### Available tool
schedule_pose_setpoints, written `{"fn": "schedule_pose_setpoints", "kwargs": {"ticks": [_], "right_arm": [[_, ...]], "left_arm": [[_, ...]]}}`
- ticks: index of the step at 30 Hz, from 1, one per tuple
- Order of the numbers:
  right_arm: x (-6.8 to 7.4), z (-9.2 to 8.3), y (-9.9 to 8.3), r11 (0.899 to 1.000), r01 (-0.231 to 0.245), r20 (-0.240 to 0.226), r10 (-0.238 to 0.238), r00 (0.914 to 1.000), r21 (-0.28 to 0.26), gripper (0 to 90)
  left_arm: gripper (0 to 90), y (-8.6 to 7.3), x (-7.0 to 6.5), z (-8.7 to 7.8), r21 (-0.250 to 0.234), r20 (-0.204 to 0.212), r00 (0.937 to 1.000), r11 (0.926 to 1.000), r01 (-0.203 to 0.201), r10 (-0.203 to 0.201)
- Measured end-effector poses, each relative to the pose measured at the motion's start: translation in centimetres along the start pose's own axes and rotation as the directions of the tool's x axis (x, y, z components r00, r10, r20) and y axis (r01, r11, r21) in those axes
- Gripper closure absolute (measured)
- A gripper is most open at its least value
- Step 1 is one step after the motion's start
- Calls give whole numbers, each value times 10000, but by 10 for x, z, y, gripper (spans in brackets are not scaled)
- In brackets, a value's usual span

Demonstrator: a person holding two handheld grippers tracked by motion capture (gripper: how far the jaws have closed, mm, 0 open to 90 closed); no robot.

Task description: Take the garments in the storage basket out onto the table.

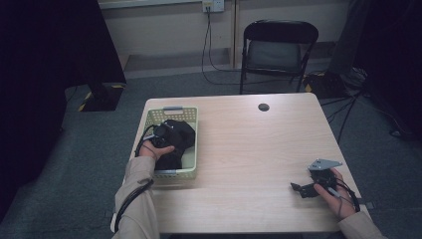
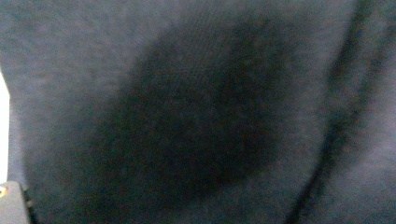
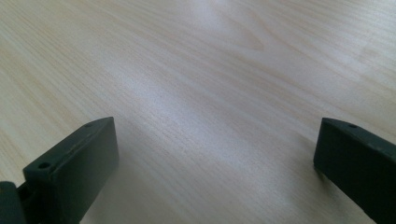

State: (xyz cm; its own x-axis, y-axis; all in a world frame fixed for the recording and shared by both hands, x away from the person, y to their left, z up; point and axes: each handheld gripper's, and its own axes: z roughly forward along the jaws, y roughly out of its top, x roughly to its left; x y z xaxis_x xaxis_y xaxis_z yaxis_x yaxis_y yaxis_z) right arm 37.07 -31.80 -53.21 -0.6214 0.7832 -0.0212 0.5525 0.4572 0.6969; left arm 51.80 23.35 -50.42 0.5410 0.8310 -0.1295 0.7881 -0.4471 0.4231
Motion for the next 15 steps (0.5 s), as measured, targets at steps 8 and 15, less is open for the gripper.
{"fn": "schedule_pose_setpoints", "kwargs": {"ticks": [8,15], "right_arm": [[0,0,0,10000,-1,1,1,10000,-2,0],[0,0,0,10000,0,2,0,10000,-3,0]], "left_arm": [[19,0,-4,6,355,-190,9994,9990,-287,294],[210,-1,-12,4,346,-1101,9931,9987,-373,409]]}}
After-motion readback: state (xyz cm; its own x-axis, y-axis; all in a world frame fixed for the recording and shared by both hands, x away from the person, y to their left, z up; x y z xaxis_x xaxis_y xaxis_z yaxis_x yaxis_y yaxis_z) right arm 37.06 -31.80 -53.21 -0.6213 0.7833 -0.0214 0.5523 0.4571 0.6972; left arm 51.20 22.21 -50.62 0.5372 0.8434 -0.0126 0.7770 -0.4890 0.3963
